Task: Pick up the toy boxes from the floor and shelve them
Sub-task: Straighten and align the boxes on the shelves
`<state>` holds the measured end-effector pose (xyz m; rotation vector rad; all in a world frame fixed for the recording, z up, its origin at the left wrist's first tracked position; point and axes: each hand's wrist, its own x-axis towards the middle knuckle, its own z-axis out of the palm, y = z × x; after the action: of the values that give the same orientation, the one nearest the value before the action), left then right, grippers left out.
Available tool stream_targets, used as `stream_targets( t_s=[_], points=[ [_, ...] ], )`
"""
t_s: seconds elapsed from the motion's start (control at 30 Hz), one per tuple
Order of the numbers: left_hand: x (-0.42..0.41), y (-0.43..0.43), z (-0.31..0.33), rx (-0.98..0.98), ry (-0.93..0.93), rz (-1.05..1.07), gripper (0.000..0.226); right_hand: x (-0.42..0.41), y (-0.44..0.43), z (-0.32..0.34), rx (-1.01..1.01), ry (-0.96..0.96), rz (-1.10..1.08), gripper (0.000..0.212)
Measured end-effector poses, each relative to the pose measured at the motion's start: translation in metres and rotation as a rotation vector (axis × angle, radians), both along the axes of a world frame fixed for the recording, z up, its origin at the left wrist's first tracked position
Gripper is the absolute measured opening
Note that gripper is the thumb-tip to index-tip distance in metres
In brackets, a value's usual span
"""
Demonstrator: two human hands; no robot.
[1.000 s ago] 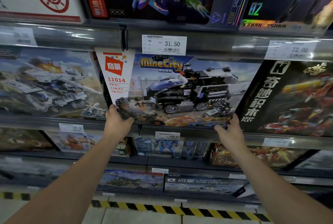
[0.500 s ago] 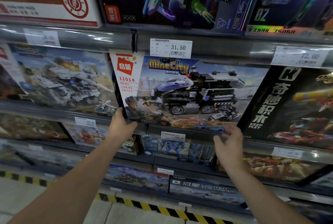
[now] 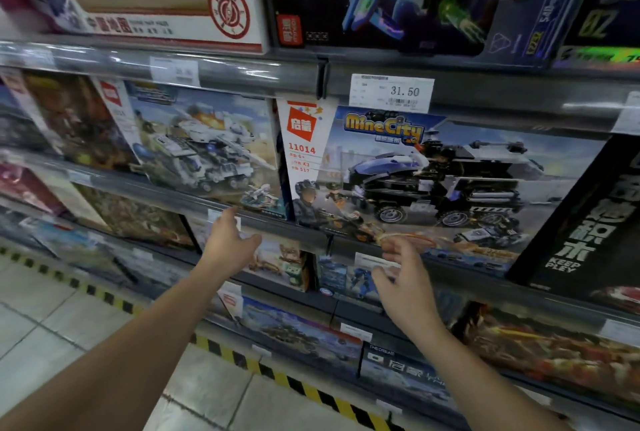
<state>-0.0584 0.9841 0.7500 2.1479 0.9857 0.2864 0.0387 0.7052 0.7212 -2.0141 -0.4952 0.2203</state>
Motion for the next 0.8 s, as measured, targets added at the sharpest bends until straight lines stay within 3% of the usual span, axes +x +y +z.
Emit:
stream_targets(
  t_s=[0.2, 0.4, 0.6, 0.8],
  points=[
    [-0.020, 0.095, 0.001, 0.027, -0.032, 0.032, 0.073, -0.025, 0.088, 0.004, -0.057, -0.042, 0.059, 0.058],
    [-0.047, 0.239, -0.010, 0.009, -0.046, -0.029, 0.075, -0.051, 0.218, -0.004, -0.078, -0.064, -0.046, 0.065],
    [-0.048, 0.343, -0.002, -0.061, -0.010, -0.064, 0.088, -0.048, 0.290, 0.005, -0.117, 0.017, -0.301, 0.086],
    [-0.027, 0.384, 0.003, -0.113, -0.008, -0.138, 0.092, -0.041, 0.317, 0.013, -0.339, -0.014, -0.596, 0.089]
  ],
)
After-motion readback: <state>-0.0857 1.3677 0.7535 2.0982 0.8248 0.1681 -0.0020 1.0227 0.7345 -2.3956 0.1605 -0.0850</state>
